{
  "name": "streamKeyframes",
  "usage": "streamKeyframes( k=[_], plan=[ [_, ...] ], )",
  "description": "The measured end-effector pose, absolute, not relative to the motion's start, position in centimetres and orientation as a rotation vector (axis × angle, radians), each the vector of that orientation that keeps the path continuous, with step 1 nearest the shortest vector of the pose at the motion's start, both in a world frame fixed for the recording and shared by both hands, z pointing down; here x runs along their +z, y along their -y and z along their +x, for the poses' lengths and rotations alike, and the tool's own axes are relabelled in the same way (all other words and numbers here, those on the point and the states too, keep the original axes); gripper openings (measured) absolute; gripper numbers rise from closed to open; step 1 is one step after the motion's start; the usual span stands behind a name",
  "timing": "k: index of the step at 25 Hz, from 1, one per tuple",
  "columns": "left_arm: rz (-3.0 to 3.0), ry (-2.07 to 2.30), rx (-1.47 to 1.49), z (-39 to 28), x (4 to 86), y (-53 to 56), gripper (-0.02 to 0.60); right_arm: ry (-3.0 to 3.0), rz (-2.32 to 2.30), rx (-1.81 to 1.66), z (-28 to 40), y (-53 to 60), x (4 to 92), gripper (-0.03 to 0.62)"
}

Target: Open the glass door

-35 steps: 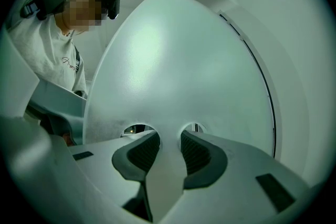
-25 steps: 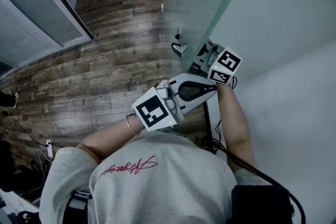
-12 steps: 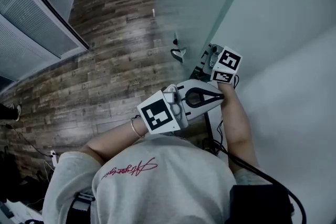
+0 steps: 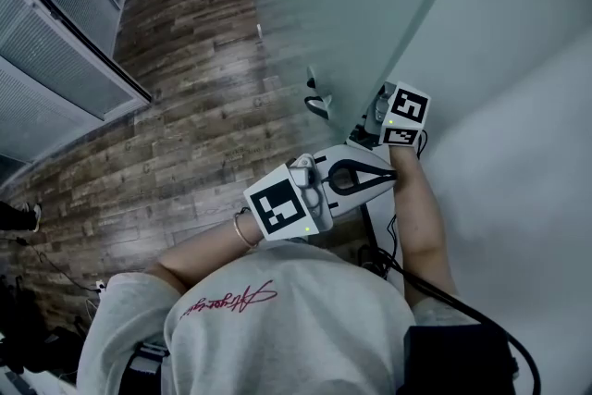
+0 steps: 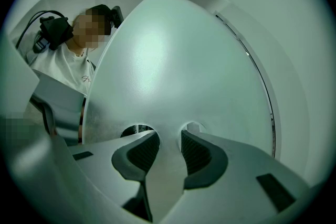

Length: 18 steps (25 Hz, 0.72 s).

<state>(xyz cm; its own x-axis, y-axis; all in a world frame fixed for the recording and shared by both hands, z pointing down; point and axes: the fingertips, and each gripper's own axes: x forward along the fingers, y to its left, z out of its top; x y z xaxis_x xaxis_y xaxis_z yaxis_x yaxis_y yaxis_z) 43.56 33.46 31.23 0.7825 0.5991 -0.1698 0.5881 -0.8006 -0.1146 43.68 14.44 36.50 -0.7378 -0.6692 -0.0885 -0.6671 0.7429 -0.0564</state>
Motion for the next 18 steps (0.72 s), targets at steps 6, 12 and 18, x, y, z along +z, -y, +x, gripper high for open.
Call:
streamKeyframes(
  k=[6,12,18],
  plan=[
    [-2.886,1.009,0.309,44.4,30.9,-34.2,0.012,-2.843,-1.063,-0.046,45.0,-15.3,36.3,0.137],
    [-2.897,1.023,0.296,44.5,31.3,-34.2,0.012,-2.835,-1.030,-0.080,46.1,-15.7,36.2,0.141],
    [-2.898,1.034,0.282,45.3,31.1,-34.0,0.012,-2.848,-1.036,-0.091,47.1,-15.9,35.5,0.141]
  ],
)
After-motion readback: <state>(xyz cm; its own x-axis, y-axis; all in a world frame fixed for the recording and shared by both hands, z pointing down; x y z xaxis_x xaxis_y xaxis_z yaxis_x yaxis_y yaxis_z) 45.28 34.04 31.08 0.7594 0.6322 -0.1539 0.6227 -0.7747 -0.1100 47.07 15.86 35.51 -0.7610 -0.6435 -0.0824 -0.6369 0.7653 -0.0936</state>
